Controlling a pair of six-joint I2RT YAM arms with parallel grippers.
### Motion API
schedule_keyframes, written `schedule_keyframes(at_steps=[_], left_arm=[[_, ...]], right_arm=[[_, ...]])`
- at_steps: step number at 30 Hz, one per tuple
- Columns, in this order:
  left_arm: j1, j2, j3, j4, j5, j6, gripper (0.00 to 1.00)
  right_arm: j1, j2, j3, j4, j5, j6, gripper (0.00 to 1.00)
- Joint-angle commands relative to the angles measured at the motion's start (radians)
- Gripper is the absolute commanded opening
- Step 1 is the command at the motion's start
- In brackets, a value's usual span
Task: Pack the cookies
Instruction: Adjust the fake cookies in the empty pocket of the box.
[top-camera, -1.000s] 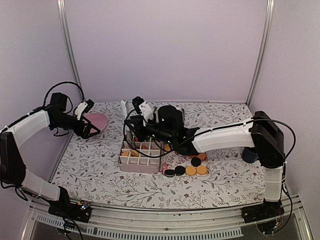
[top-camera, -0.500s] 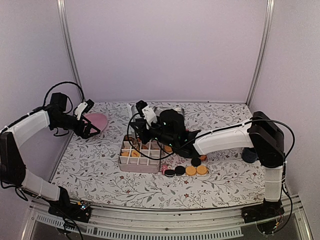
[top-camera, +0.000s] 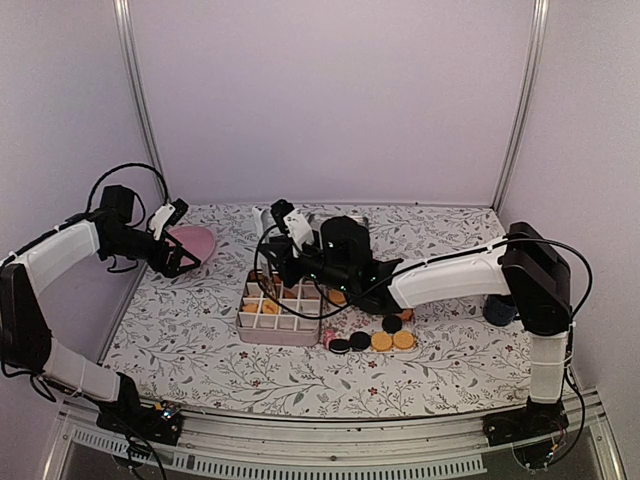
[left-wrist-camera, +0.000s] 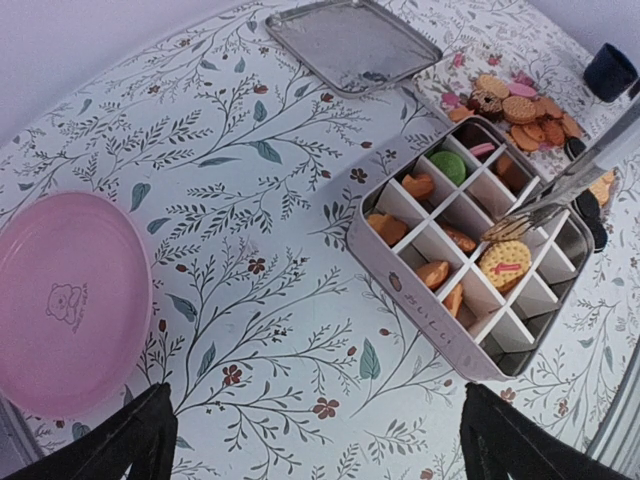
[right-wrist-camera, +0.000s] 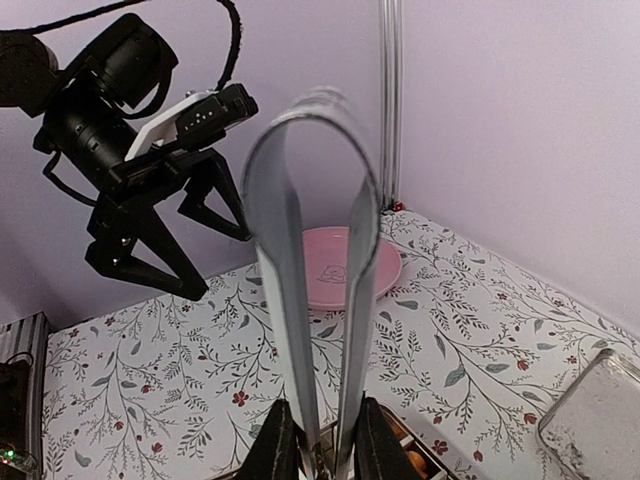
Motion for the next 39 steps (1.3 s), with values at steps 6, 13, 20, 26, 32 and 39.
schedule_keyframes(at_steps=[6, 13, 20, 26, 32, 39], left_arm=[[0.009, -0.012, -0.007, 0.011, 0.002, 0.008, 0.99], [0.009, -0.013, -0.009, 0.012, 0.005, 0.005, 0.99], [0.009, -0.018, -0.011, 0.012, 0.002, 0.007, 0.99], [0.009, -0.017, -0.018, 0.015, 0.004, 0.004, 0.99], [0.009, -0.020, -0.016, 0.015, -0.005, 0.009, 0.99], [0.009, -0.018, -0.018, 0.018, -0.005, 0.008, 0.99]], right_arm=[[0.001, -0.068, -0.023, 0.016, -0.094, 0.069, 0.10], [0.001, -0.071, -0.029, 0.011, -0.056, 0.056, 0.13], [-0.005, -0.094, -0.007, 0.008, -0.049, 0.013, 0.13], [-0.005, -0.061, 0.009, 0.006, -0.083, 0.040, 0.11], [-0.010, -0.019, 0.023, 0.007, -0.082, 0.062, 0.07], [-0.027, -0.001, 0.016, -0.002, -0.075, 0.066, 0.05]])
